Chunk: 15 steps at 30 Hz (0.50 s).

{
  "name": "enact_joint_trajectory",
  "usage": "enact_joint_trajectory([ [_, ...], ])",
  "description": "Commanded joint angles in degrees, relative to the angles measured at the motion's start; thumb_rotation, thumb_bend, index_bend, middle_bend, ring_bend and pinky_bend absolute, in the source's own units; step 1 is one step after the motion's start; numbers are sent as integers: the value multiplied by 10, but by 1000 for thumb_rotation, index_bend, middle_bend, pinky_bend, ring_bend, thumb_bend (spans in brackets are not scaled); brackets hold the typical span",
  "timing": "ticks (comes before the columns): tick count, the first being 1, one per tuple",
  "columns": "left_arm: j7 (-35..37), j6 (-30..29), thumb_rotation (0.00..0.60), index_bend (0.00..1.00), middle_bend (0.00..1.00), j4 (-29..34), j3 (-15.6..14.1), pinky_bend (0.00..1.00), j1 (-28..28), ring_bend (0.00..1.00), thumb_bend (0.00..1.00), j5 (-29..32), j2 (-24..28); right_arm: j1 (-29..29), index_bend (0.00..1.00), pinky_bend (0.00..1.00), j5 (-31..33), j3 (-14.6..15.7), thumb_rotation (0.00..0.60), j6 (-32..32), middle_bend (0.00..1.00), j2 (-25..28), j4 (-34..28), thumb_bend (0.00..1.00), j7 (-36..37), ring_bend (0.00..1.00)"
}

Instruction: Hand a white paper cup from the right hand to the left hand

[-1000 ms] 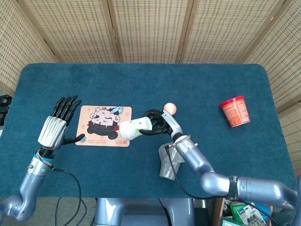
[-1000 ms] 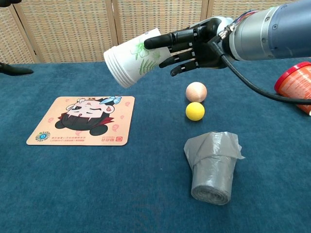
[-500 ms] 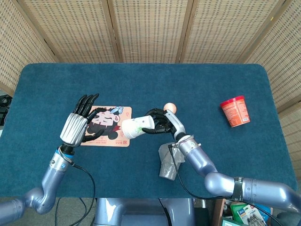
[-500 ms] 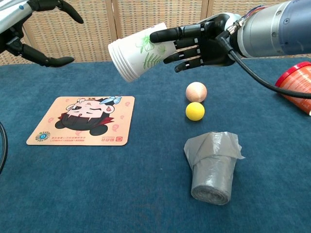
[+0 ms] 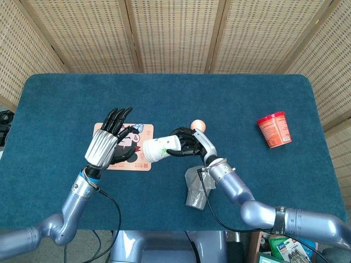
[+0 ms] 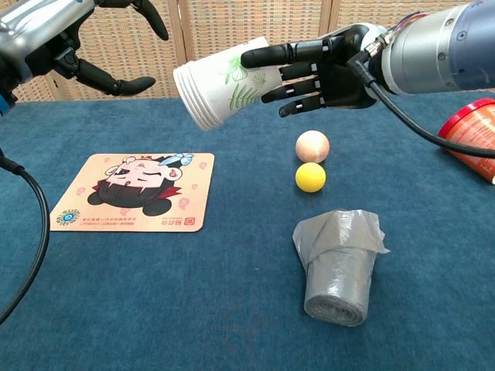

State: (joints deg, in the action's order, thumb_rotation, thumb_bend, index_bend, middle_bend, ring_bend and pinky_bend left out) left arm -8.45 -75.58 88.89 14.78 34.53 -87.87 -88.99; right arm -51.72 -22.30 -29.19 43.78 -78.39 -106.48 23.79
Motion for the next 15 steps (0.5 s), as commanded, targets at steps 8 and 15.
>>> enact_joint_trajectory([
  [8, 12, -14, 600, 488, 0, -43, -9, 0, 18, 0, 309, -36, -19, 6, 585, 643, 3, -5, 600, -6, 622, 5, 2, 458, 6, 531],
  [15, 45, -46, 600, 512, 0, -106, -4, 0, 37, 0, 309, -67, -51, 12, 585, 644, 0, -6, 600, -11, 623, 9, 3, 464, 9, 533],
])
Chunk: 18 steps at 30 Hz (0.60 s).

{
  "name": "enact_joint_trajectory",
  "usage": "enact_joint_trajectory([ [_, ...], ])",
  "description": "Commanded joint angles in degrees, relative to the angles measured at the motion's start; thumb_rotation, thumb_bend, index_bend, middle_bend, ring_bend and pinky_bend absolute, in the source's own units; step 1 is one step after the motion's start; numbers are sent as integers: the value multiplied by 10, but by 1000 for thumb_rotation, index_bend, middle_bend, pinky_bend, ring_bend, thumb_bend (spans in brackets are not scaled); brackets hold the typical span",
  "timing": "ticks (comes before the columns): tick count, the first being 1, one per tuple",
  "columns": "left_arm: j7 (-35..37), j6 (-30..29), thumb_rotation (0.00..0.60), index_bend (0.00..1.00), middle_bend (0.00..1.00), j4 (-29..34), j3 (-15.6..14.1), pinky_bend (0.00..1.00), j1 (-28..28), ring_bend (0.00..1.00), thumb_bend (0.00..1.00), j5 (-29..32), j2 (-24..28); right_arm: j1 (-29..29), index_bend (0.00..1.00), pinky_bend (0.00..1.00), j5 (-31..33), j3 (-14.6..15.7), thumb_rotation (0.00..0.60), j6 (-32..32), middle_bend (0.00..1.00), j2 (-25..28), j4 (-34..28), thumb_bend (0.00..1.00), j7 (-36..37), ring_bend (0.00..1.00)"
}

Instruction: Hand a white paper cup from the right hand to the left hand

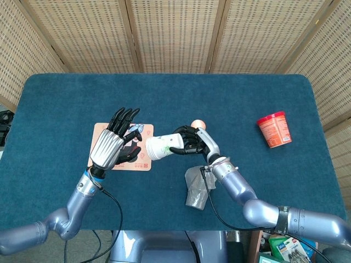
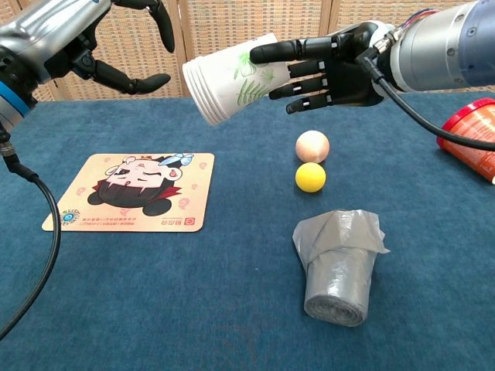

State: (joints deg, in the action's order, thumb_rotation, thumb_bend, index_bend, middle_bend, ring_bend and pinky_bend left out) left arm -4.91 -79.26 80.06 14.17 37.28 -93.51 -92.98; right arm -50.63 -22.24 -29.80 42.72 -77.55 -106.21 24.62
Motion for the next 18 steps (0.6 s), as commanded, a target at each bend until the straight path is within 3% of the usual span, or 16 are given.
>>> enact_joint_trajectory([
  [1, 9, -10, 600, 512, 0, -22, 2, 0, 11, 0, 310, -13, -13, 1, 585, 644, 0, 0, 600, -1, 623, 0, 1, 465, 1, 533],
  [18, 9, -11, 600, 530, 0, -63, -4, 0, 31, 0, 312, -8, -34, 8, 585, 643, -7, -2, 600, -12, 626, 5, 3, 471, 7, 535],
])
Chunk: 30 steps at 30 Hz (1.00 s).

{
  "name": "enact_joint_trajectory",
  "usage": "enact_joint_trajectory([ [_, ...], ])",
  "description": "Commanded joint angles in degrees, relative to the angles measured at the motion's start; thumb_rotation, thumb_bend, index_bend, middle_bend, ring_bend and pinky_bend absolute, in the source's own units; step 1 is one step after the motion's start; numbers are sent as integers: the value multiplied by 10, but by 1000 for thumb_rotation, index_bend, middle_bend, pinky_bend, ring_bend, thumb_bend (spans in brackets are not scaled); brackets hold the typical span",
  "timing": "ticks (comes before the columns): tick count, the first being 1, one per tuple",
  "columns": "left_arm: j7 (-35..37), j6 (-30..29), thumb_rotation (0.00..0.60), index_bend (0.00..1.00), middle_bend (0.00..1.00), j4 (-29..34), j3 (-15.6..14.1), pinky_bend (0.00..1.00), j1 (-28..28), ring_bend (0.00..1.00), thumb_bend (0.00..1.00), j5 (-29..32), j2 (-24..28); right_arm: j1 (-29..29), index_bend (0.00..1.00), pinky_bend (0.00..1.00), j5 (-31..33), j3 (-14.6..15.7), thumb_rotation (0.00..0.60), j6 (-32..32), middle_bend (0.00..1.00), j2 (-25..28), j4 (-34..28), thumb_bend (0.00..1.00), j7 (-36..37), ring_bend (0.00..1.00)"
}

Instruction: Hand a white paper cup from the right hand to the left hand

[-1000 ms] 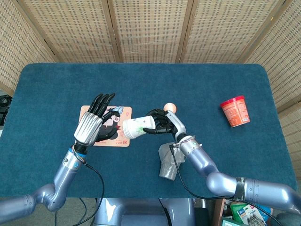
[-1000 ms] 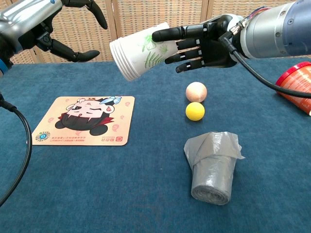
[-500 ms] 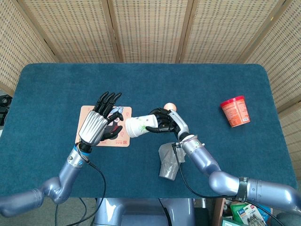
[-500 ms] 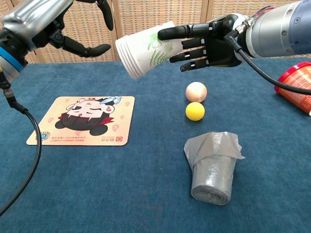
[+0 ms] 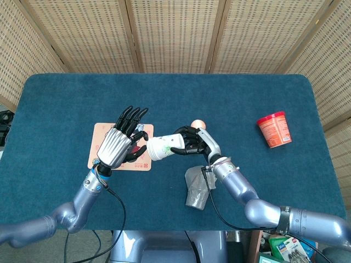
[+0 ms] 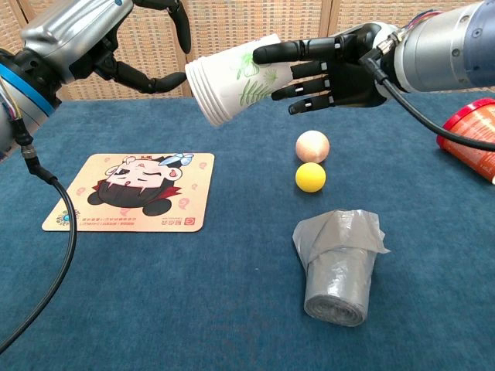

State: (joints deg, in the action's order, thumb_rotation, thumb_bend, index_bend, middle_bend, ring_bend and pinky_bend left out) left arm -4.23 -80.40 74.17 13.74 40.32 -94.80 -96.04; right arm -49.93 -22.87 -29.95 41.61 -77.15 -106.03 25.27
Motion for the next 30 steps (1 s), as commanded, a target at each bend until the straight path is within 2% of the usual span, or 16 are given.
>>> enact_joint_trajectory([
  [1, 3, 0, 600, 530, 0, -6, 0, 0, 2, 0, 312, 6, -5, 1, 585, 644, -1, 0, 600, -2, 626, 1, 1, 471, 1, 536],
  [22, -21, 3, 600, 598, 0, -11, 4, 0, 29, 0, 380, 15, -26, 13, 585, 644, -11, -2, 600, -35, 626, 12, 16, 471, 21, 535],
  [30, -21, 5, 600, 633, 0, -12, 3, 0, 33, 0, 563, 20, -28, 19, 585, 644, -23, -2, 600, -45, 626, 13, 21, 471, 30, 536],
])
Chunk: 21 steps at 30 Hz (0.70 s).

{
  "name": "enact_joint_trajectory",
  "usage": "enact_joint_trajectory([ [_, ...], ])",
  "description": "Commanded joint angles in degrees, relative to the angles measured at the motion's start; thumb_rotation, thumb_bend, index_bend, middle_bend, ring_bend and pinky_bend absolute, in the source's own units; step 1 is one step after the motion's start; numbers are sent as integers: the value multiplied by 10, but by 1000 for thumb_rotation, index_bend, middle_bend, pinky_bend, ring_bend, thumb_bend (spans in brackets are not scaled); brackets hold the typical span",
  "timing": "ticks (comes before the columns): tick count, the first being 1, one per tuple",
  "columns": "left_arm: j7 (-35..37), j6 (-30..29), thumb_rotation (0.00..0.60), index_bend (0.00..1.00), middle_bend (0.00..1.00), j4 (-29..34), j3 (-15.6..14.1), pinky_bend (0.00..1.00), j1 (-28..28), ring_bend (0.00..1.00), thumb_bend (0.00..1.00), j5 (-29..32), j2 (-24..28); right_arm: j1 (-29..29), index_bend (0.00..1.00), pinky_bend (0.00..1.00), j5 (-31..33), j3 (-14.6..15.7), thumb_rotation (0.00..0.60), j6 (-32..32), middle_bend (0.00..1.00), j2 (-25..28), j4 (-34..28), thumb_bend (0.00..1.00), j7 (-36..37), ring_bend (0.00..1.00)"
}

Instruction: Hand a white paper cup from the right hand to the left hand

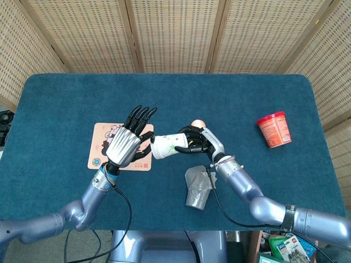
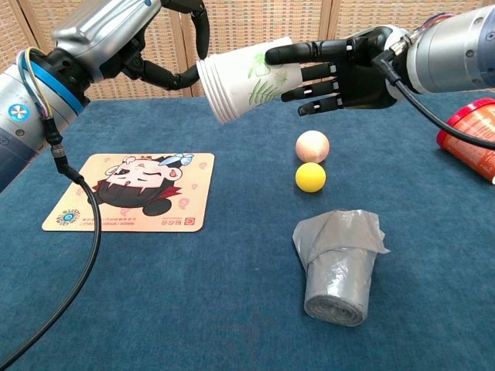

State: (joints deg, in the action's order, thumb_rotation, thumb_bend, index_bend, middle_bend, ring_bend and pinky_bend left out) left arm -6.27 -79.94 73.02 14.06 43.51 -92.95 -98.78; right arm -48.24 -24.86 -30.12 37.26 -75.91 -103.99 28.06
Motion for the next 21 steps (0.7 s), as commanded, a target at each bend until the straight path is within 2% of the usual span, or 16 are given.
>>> enact_joint_trajectory([
  [1, -1, 1, 600, 634, 0, 0, -1, 0, 1, 0, 565, 2, 0, 3, 585, 644, -5, -1, 600, -2, 626, 1, 1, 471, 3, 536],
  [14, -3, -5, 600, 679, 0, -2, -5, 0, 0, 0, 566, 4, 2, 10, 585, 644, -16, 0, 600, -4, 627, 7, 6, 472, 12, 536],
  [21, 13, -28, 600, 681, 0, -5, -18, 0, -20, 0, 566, -3, 25, 18, 585, 644, -24, 4, 600, 0, 627, 17, 20, 472, 10, 535],
])
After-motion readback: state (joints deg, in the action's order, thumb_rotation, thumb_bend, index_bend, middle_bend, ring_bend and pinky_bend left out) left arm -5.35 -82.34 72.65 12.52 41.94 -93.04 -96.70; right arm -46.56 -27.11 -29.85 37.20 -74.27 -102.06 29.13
